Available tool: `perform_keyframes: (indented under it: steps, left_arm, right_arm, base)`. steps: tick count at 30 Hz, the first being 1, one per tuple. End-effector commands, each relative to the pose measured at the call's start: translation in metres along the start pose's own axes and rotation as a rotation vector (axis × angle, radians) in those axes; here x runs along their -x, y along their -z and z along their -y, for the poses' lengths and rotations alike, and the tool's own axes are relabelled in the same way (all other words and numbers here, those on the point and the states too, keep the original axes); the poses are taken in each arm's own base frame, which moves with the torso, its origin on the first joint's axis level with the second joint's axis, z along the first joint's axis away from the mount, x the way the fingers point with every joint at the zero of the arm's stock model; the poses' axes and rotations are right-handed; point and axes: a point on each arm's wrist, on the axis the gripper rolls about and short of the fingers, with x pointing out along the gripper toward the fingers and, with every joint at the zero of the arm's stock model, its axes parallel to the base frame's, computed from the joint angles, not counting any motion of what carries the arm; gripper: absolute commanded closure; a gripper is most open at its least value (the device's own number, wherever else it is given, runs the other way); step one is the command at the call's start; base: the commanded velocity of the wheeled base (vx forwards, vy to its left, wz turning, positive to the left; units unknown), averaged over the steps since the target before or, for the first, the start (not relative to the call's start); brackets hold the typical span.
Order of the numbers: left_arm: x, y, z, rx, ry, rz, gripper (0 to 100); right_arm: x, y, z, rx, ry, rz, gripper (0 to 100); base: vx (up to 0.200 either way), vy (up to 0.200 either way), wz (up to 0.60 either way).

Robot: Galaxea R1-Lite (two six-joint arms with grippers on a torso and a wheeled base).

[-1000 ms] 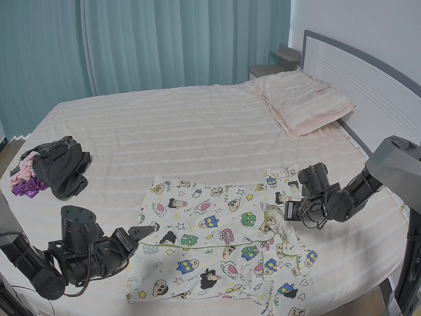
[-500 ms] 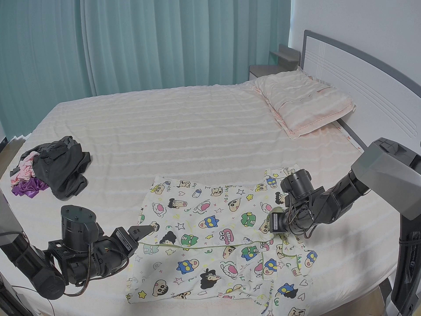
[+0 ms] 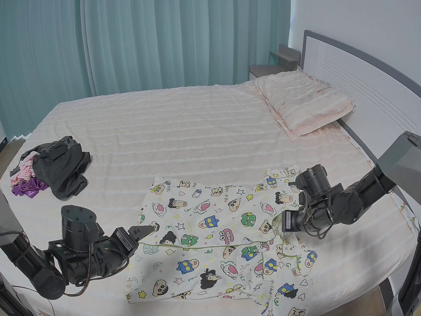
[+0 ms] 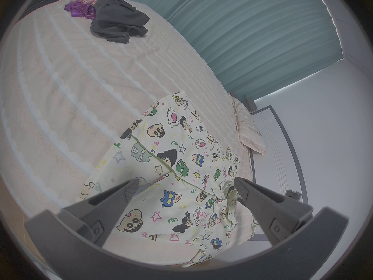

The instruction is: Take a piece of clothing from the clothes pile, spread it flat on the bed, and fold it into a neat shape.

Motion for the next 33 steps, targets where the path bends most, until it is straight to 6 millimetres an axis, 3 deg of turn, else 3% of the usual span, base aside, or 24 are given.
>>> perform_keyframes:
  steps: [1,4,11,14,22,33]
  left_arm:
    - [0.000,0.000,0.000,0.001,0.000,0.001,0]
    - [0.000,0.000,0.000,0.000,0.000,0.001,0]
    - [0.000,0.000,0.000,0.001,0.000,0.001,0]
    - [0.000,0.000,0.000,0.000,0.000,0.001,0]
    - [0.000,0.000,0.000,0.000,-0.002,0.000,0]
    - [-0.001,0.000,0.000,0.001,-0.001,0.000,0]
  right_arm:
    - [0.026,0.001,0.020,-0.024,0.033,0.031,100]
    - [0.021,0.008,0.039,-0.007,0.098,0.008,100]
    - [-0.007,0.017,0.041,0.027,0.106,0.026,100]
    - [-0.016,0.022,0.034,0.068,0.109,0.023,100]
    - [-0.025,0.031,-0.009,0.157,0.055,0.027,100]
    - [-0.043,0.043,-0.012,0.183,0.080,-0.030,100]
  base:
    - [0.000,0.000,0.00]
    - [0.000,0.000,0.00]
    - [0.000,0.000,0.00]
    - [0.000,0.000,0.00]
    - [0.000,0.000,0.00]
    - [0.000,0.000,0.00]
